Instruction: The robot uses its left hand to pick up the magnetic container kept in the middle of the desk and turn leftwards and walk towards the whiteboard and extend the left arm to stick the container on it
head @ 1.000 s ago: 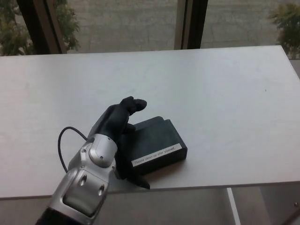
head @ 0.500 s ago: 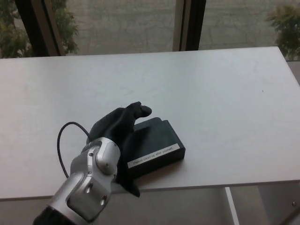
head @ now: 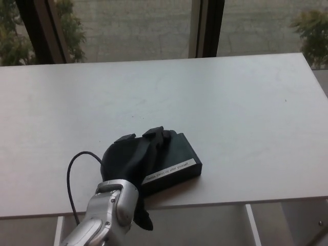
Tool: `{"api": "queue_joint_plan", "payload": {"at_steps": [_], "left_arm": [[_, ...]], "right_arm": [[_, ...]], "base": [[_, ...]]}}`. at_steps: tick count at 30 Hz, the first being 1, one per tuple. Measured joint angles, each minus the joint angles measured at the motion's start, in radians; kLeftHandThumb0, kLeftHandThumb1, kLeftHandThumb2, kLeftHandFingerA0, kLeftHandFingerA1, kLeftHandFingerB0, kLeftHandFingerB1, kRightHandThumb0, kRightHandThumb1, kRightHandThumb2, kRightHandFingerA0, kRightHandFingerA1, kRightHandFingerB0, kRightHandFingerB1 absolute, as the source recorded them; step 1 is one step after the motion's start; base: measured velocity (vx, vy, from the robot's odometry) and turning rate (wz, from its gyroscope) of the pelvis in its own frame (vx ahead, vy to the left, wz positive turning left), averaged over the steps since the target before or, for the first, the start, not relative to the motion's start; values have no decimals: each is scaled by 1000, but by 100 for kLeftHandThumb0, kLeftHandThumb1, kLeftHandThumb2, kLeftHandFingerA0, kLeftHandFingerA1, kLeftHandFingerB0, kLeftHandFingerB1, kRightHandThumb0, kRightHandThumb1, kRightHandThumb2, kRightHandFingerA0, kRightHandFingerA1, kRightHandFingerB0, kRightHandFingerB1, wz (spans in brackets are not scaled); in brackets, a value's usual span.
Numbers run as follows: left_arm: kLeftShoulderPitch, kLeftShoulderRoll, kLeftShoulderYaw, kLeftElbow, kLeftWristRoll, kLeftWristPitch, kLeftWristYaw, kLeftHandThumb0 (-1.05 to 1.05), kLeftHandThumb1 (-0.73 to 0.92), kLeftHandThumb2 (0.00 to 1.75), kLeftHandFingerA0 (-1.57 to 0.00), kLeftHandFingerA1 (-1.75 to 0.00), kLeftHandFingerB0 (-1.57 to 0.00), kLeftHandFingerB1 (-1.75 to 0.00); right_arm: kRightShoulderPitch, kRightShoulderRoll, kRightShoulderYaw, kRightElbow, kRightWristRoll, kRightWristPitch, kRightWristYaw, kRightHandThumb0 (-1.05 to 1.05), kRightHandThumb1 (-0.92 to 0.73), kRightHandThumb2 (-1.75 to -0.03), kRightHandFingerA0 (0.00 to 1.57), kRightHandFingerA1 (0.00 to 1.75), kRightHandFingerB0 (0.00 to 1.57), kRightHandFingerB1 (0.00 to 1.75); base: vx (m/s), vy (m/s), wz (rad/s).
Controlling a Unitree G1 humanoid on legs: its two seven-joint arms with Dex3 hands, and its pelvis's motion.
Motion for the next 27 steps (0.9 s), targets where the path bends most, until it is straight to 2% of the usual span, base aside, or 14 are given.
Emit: {"api": "queue_joint_plan", "payload": {"at_steps": [1,3,6,7,8,9,10,11,15,21,22,24,25,27], "left_arm": [[9,-10,10,9,4,-17,24,-5,71,62,-71,-70,-74,-58],[24,-32,36,28,7,-55,61,-6,66,60,-87,-78,-84,-67],[38,-64,79,57,6,-106,99,-7,66,60,-84,-81,-84,-67],[40,-74,95,69,5,-125,109,-7,69,71,-82,-109,-89,-80],[43,-83,111,77,3,-140,115,-7,69,71,-82,-109,-89,-80],[45,-95,128,84,-1,-153,120,-8,72,72,-77,-128,-88,-86],[46,-101,137,86,-3,-157,121,-8,72,72,-77,-128,-88,-86],[47,-115,159,91,-8,-165,122,-10,72,79,-78,-140,-87,-97],[43,-156,221,104,-29,-168,122,-10,66,86,-84,-146,-83,-109],[26,-196,290,109,-60,-167,102,-5,65,82,-82,-154,-79,-123],[22,-197,295,109,-63,-167,97,-4,70,77,-79,-161,-73,-136],[16,-193,298,115,-66,-167,84,-4,72,70,-80,-160,-71,-135],[12,-189,294,117,-66,-167,79,-9,73,64,-77,-166,-67,-141],[4,-176,276,128,-60,-167,70,-9,73,64,-77,-166,-67,-141]], "right_arm": [[2,0,1,-1,0,-1,-2,-31,-70,-61,77,56,66,46],[5,0,2,-1,-1,-3,-5,-33,-69,-61,78,54,66,45],[4,0,3,0,-1,-5,-5,-33,-69,-61,78,54,66,46],[4,0,3,2,-1,-6,-5,-34,-69,-61,79,55,66,46],[3,0,2,4,-1,-8,-5,-34,-69,-61,79,55,66,46],[1,0,2,7,-1,-9,-6,-35,-70,-62,79,54,65,45],[0,0,2,8,-2,-9,-6,-35,-70,-62,79,54,65,45],[-2,0,2,10,-2,-9,-7,-35,-70,-62,78,53,64,45],[-3,0,0,13,-1,-10,-7,-37,-70,-61,77,56,65,46],[-9,0,-1,19,0,-10,-7,-37,-69,-62,80,53,65,45],[-11,0,-1,21,0,-10,-7,-38,-70,-62,79,53,65,45],[-12,0,-2,24,0,-10,-7,-37,-69,-62,80,54,65,45],[-12,0,-1,26,-1,-10,-7,-36,-69,-61,80,53,67,46],[-13,0,-1,28,-1,-11,-7,-36,-69,-61,80,53,67,46]], "base": [[0,0,0],[0,0,0],[0,0,0],[0,0,0],[0,0,0],[0,0,0],[0,0,0],[0,0,0],[0,0,0],[0,0,0],[0,0,0],[0,0,0],[0,0,0],[0,0,0]]}}
